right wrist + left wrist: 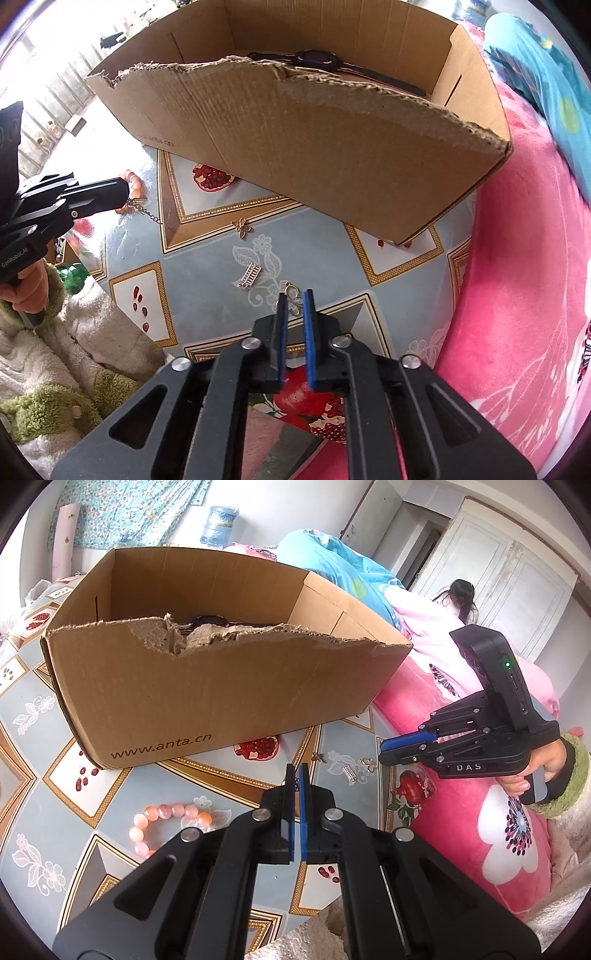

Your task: Organize jewelry

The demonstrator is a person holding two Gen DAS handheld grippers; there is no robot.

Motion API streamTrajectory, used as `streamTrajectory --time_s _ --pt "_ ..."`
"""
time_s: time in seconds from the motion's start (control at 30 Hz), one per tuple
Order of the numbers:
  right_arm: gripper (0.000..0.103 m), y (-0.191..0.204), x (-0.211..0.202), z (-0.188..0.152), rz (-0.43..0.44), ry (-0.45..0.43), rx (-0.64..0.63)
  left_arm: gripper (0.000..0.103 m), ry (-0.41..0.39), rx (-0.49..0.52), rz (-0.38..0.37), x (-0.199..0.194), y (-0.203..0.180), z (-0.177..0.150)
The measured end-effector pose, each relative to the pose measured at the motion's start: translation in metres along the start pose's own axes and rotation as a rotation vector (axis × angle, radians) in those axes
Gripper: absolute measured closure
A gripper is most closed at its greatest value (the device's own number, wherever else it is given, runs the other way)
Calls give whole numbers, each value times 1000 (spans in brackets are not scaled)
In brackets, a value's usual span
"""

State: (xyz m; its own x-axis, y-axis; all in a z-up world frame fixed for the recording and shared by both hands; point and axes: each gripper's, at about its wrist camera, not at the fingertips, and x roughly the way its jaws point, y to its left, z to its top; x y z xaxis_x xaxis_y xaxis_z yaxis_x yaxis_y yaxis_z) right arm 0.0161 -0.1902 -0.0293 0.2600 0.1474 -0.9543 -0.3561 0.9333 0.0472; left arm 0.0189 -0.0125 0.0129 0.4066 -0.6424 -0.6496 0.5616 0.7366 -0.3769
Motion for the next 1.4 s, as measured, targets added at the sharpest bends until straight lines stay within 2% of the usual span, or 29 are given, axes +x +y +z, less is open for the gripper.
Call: streamTrajectory --time_s 0.03,0.23,0.4,0.57,0.63,0.87,1.03,1.23,1.4 --pt "75 4 0 -1 -6 -2 -8 102 1 -1 -1 0 0 0" --pt "74 14 15 1 -20 20 -68 102 2 0 1 0 1 0" --pt "87 6 12 0 -5 18 -53 102 -4 -9 2 -1 2 2" --pt "87 6 11 -2 -3 16 -47 102 1 -8 -1 1 2 1" --pt "103 4 15 2 -3 15 -38 102 2 -2 0 1 1 1" --pt "103 -10 12 3 21 -12 25 102 -5 -2 3 -1 -1 3" --pt "100 -17 3 -6 11 -36 76 102 0 -5 4 0 0 2" --pt "100 -17 16 -20 -24 -41 123 102 4 -6 2 1 1 3" --pt "100 -9 16 -28 23 -60 148 102 11 -11 3 5 2 2"
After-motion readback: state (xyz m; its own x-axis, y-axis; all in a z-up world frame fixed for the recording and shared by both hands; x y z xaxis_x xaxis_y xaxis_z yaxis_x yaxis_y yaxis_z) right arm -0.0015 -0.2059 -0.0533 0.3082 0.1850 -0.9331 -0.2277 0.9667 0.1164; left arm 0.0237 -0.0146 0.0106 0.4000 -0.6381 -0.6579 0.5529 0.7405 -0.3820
